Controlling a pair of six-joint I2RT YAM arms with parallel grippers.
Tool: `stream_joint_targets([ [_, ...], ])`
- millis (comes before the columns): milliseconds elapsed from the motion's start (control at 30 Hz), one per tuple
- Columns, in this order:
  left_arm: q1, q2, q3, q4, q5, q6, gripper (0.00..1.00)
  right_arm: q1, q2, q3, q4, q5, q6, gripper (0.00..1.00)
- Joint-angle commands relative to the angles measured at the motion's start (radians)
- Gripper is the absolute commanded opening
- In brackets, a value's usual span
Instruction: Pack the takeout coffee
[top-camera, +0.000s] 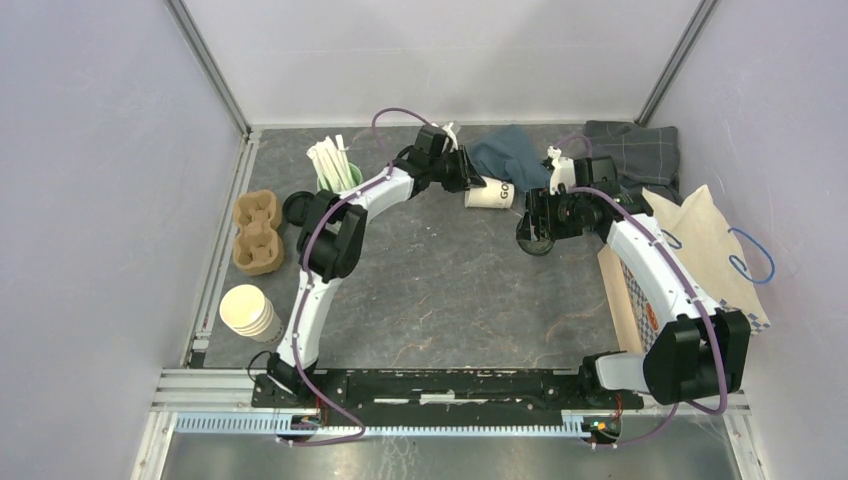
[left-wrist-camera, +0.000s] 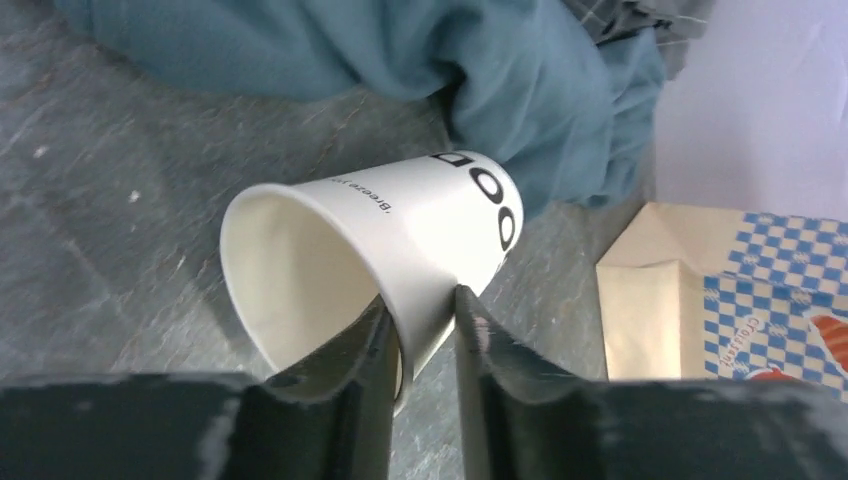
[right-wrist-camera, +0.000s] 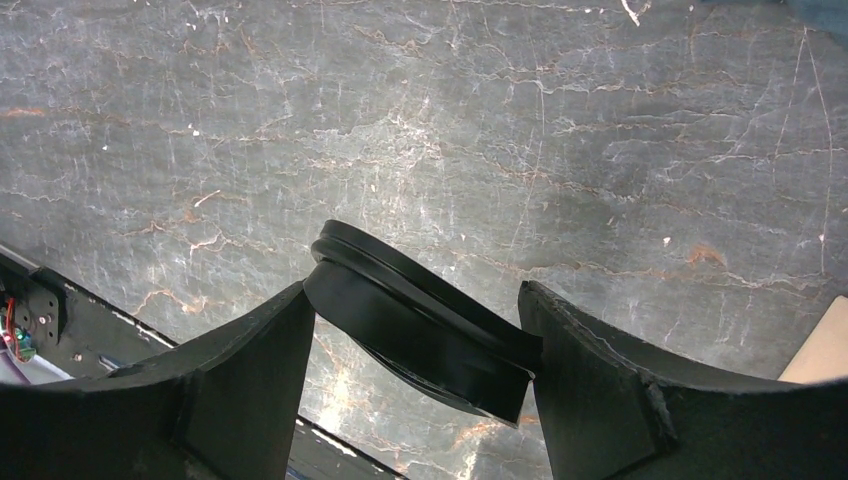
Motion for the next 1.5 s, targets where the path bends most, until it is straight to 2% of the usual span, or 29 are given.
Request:
stream_joint_targets([
  [0, 0.005, -0.032, -0.055, 0.201, 0.086, -0.117, 0.16, -0.004, -0.02, 0.019, 0.016, -0.022, -0.003, 0.79],
  [100, -0.002, -0.086, -0.051, 0.106, 0.042, -0.049, 0.02, -0.004, -0.016, 0.029, 0.017, -0.024, -0.002, 0.78],
  [167, -0.015, -0.134, -0.023, -0.038, -0.012, 0.032, 0.02, -0.003, -0.017, 0.034, 0.018, -0.019, -0.002, 0.78],
  [267, -0.069, -0.207, 0.066, -0.348, -0.205, 0.194, 0.02, -0.003, -0.022, 0.034, 0.012, 0.007, -0.004, 0.79],
  [367, -0.143, -0.242, 0.142, -0.635, -0.378, 0.262, 0.02, -0.002, -0.023, 0.037, -0.007, 0.048, -0.018, 0.79],
  [467, -0.25, -0.27, 0.125, -0.805, -0.539, 0.302, 0.02, 0.003, -0.022, 0.041, -0.014, 0.072, -0.033, 0.79],
  [533, -0.319, -0.285, 0.091, -0.866, -0.613, 0.304, 0.02, 0.014, -0.018, 0.043, -0.014, 0.073, -0.037, 0.79],
  [667, -0.395, -0.328, -0.011, -0.872, -0.65, 0.25, 0.02, 0.034, -0.019, 0.037, -0.011, 0.075, -0.038, 0.79],
  [933, -0.489, -0.334, -0.032, -0.88, -0.703, 0.236, 0.12, 0.07, -0.014, 0.016, -0.009, 0.072, -0.04, 0.79],
  [1000, -0.504, -0.331, -0.042, -0.876, -0.711, 0.238, 0.2, 0.074, -0.014, 0.015, -0.016, 0.07, -0.04, 0.79],
  [1100, -0.508, -0.346, -0.045, -0.873, -0.69, 0.242, 0.38, 0.08, -0.017, 0.021, -0.031, 0.074, -0.039, 0.79],
  [1300, -0.506, -0.467, 0.009, -0.875, -0.584, 0.234, 0.69, 0.093, -0.007, 0.039, -0.067, 0.061, -0.045, 0.79],
  [1367, -0.497, -0.536, -0.003, -0.873, -0.56, 0.228, 0.75, 0.119, 0.015, 0.054, -0.069, 0.021, -0.041, 0.8],
  [1467, -0.443, -0.647, -0.09, -0.856, -0.538, 0.212, 0.78, 0.192, 0.073, 0.093, -0.066, -0.05, -0.013, 0.8],
])
